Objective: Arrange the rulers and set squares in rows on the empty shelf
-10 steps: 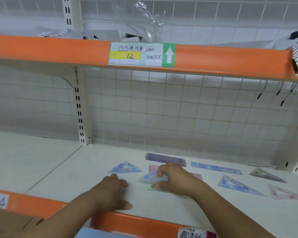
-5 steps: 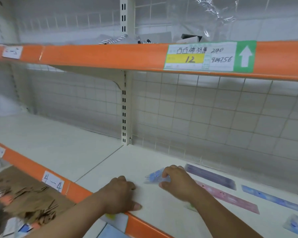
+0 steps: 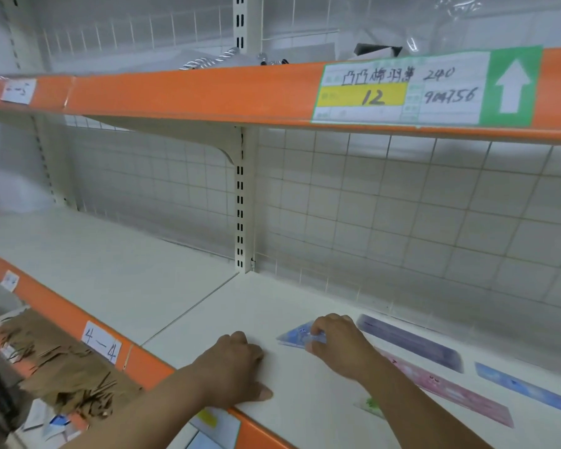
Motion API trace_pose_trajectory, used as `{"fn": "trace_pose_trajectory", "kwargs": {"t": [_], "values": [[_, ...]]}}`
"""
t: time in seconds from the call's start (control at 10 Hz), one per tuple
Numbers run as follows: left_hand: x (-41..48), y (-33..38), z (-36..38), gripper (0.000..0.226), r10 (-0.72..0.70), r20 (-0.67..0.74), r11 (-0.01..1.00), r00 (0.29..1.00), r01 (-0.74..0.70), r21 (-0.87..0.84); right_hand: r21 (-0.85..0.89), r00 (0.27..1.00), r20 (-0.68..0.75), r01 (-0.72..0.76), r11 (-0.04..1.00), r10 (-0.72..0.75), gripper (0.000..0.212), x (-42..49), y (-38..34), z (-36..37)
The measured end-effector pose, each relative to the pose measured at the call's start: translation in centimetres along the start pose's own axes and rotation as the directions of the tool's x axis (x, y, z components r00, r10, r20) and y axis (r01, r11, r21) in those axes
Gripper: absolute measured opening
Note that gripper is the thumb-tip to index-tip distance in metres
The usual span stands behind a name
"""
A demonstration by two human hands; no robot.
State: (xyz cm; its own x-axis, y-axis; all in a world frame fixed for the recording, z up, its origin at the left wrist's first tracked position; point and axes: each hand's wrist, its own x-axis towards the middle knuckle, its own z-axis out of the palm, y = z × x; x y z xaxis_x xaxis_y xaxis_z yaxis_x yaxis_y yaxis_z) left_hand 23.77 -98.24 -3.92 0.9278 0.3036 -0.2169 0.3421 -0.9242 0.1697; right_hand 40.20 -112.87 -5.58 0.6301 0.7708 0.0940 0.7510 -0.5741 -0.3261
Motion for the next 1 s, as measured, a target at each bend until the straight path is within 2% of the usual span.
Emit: {"fn": "trace_pose_trajectory", "kwargs": {"t": [0.2, 0.3, 0.5, 0.7, 0.8, 1.0], "values": [[0.0, 0.0, -0.1, 0.057, 0.012, -0.002, 1.000, 1.000, -0.012, 0.014, 0.016, 1.000, 0.022, 0.008, 1.000, -0.008, 0.024, 0.2, -0.1, 0.1], [-0.1, -0.1, -0.1, 0.057, 0.018, 0.002, 1.000, 1.000, -0.018, 0.011, -0.121, 0.998, 0.063, 0.032, 0.992, -0.025, 0.024, 0.2, -0.3, 0.1], [-0.4, -0.1, -0.3, 0.057, 0.027, 0.006, 0.999, 1.000, -0.027, 0.026, -0.116, 0.998, 0.066, -0.002, 0.993, 0.009, 0.022, -0.1, -0.9, -0.1], [-0.6, -0.5, -0.3, 0.060, 0.019, 0.020, 1.000, 1.000, -0.019, 0.004, -0.072, 0.999, 0.013, -0.040, 0.997, 0.041, 0.033, -1.1, -1.5, -0.6], [-0.8, -0.4, -0.9, 0.073, 0.020, -0.011, 0.998, 1.000, -0.021, -0.063, -0.073, 0.996, -0.075, -0.048, 0.996, 0.043, 0.032, -2.0, -2.1, -1.3], [-0.9, 0.8, -1.4, 0.065, 0.030, -0.124, 0.997, 0.992, -0.037, -0.061, -0.066, 0.987, -0.135, -0.095, 0.993, 0.085, 0.030, -3.7, -2.6, -2.6]]}}
